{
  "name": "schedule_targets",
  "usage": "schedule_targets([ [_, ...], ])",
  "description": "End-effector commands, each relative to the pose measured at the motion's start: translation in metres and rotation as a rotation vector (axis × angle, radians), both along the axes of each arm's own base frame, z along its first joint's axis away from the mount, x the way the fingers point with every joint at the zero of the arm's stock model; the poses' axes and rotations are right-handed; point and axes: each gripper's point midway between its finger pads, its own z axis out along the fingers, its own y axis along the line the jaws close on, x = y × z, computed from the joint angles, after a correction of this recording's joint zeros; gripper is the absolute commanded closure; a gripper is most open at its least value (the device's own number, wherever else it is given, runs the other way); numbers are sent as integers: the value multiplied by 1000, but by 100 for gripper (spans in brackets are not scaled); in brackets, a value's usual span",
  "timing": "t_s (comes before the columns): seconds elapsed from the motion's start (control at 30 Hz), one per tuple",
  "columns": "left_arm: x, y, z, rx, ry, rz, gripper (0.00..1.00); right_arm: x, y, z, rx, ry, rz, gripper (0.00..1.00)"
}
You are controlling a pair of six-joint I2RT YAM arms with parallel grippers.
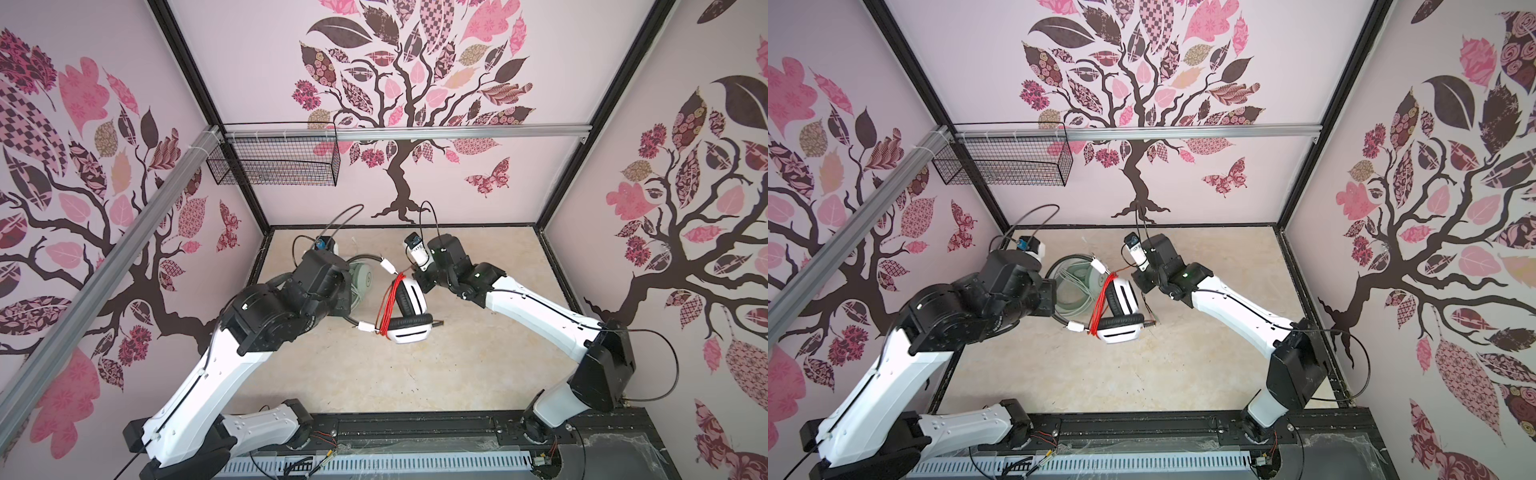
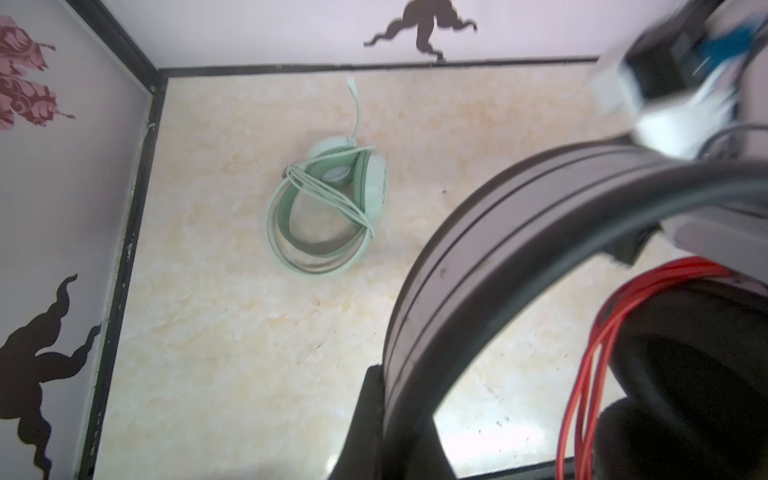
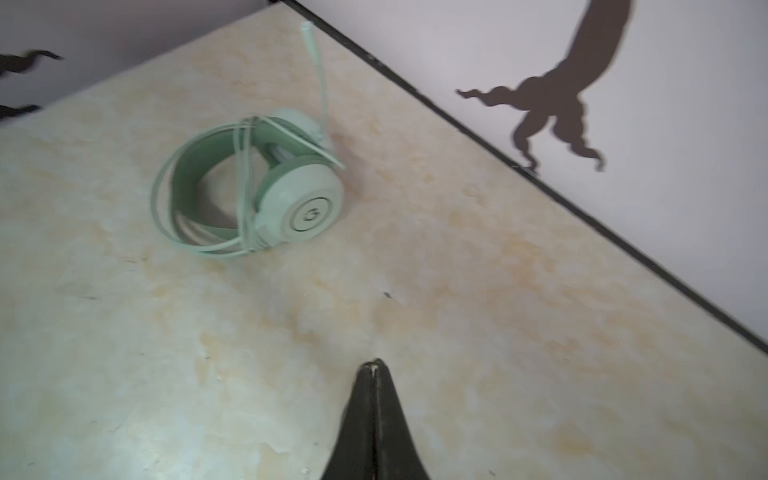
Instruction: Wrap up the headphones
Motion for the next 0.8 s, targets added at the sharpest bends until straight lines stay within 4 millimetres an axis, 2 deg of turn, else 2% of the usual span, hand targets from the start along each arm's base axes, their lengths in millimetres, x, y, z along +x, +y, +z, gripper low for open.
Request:
schedule_targets([
  [0.0, -2, -2, 49, -169, -82, 31, 100, -15, 27, 38, 356, 22, 182, 95],
  [0.03, -3, -1, 64, -199, -110, 30, 100, -18, 29, 34, 398, 41, 199, 94],
  [0.13, -1, -4, 81, -228, -141, 25, 100, -23, 40, 24, 464, 83, 247, 79],
  [0.2, 2, -9, 88, -247, -151, 14, 100, -21, 45, 17, 484, 106, 255, 53],
  [0.23, 3, -11, 91, -256, -156, 8, 100, -19, 47, 12, 492, 113, 253, 43],
  [0.3, 4, -16, 97, -272, -166, -4, 100, -15, 50, 4, 503, 115, 254, 35],
  [0.47, 8, -17, 114, -292, -207, -7, 100, -8, 61, -13, 528, 165, 264, 36],
  [0.77, 15, -10, 147, -290, -311, 19, 100, -27, 62, -33, 604, 249, 300, 53],
])
